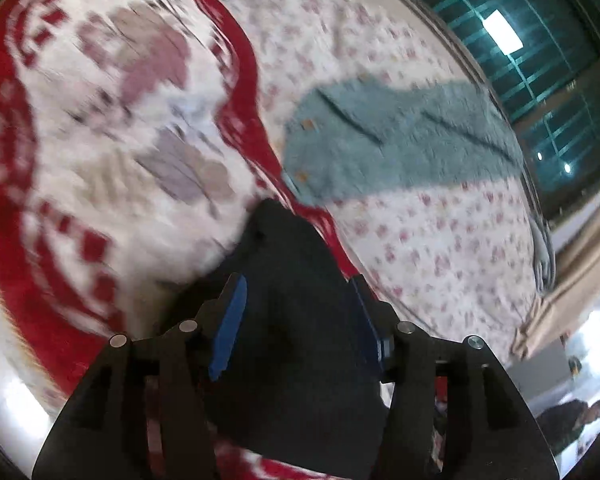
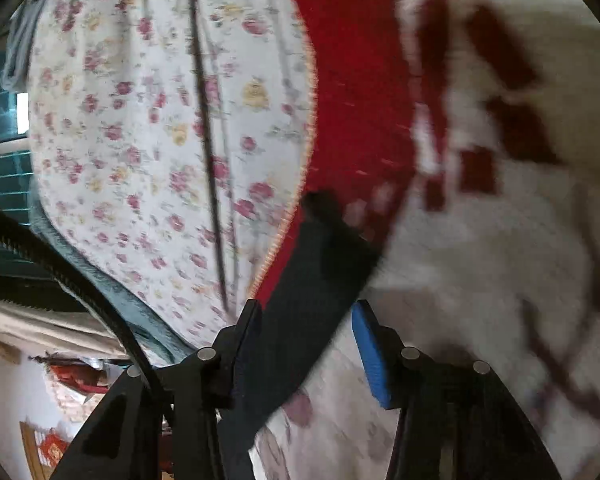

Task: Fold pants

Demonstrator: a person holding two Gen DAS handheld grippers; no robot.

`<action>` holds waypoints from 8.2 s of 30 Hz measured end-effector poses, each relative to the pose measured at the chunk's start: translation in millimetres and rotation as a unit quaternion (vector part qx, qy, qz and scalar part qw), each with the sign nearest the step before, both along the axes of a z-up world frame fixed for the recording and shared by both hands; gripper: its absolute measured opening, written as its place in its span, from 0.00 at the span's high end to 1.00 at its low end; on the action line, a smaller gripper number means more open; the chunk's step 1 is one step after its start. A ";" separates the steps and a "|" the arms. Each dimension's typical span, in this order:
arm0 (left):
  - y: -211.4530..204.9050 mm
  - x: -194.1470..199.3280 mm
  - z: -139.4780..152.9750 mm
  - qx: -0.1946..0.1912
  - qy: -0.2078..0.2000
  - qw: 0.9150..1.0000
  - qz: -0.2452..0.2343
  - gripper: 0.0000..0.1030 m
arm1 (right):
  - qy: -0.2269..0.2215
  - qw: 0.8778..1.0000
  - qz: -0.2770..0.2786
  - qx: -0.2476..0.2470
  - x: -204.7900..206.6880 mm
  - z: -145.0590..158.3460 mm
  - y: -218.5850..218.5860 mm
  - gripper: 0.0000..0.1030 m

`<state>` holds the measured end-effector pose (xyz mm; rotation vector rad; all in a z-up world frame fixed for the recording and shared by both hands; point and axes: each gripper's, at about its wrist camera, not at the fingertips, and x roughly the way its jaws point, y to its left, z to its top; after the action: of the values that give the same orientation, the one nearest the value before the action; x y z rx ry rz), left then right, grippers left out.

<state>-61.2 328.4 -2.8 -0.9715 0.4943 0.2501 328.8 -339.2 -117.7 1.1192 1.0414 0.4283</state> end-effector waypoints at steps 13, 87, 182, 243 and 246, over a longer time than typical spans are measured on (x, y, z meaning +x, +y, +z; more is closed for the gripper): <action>-105.0 16.0 -24.9 -0.043 0.031 0.995 -0.081 0.50 | -0.067 0.978 -0.007 -0.196 -60.4 81.4 -10.6 0.96; -56.7 126.2 99.0 0.293 0.016 0.905 -0.307 0.94 | -0.009 0.970 0.057 -0.237 -79.6 116.2 -82.0 0.53; -0.5 254.8 -19.2 0.192 0.177 0.917 -0.302 0.90 | 0.040 0.941 0.160 -0.296 -3.9 54.7 -51.9 0.97; 73.3 -40.3 -100.2 -0.503 0.102 0.858 -0.008 0.20 | -0.037 0.953 0.212 -0.213 -221.4 64.1 26.6 0.69; 72.2 -37.0 -107.3 -0.510 0.128 0.850 0.018 0.20 | -0.030 0.957 0.204 -0.203 -220.4 62.5 20.3 0.69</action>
<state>-98.2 400.6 -110.1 -2.0085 0.8878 0.1376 108.4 -319.0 -55.2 0.5188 1.2436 0.5403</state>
